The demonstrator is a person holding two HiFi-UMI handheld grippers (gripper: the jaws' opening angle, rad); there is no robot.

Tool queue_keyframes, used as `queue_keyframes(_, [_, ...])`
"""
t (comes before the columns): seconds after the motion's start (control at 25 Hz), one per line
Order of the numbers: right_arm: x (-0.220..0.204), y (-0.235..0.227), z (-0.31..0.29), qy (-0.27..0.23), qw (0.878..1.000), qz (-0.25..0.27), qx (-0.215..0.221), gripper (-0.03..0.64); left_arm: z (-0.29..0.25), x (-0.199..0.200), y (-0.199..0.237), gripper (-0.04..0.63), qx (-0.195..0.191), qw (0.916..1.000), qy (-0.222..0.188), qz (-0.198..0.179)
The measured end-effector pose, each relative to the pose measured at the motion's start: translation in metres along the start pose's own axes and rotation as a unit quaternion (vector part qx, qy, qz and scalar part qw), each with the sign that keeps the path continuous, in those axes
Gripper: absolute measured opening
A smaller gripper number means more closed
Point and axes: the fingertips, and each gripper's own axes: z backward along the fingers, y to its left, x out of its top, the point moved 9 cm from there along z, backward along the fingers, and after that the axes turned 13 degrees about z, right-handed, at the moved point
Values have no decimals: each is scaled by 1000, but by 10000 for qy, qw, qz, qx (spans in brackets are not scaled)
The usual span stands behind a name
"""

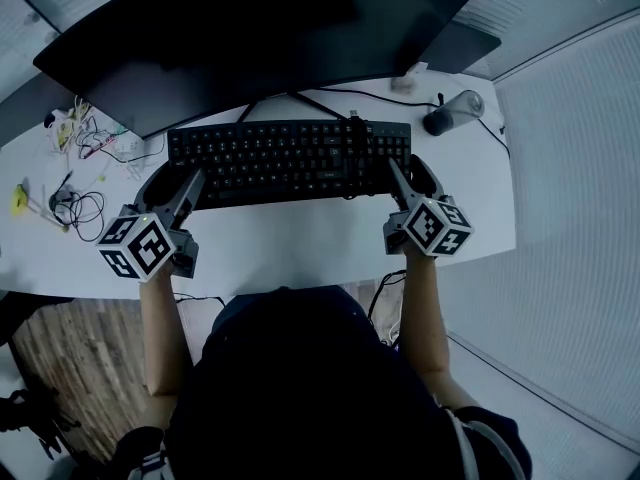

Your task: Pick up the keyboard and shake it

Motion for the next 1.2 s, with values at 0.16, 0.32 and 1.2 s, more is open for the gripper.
queue_keyframes(0.16, [-33, 2, -10, -93, 9961, -814, 320, 284, 12, 19, -23, 275, 238, 9975, -84, -661])
queue_keyframes(0.32, [-66, 5, -17, -157, 9854, -1578, 614, 284, 20, 29, -48, 275, 384, 9913, -202, -1240])
queue_keyframes(1.2, [-93, -16, -5, 387, 9921, -1160, 273, 284, -13, -27, 4, 275, 130, 9990, 201, -366])
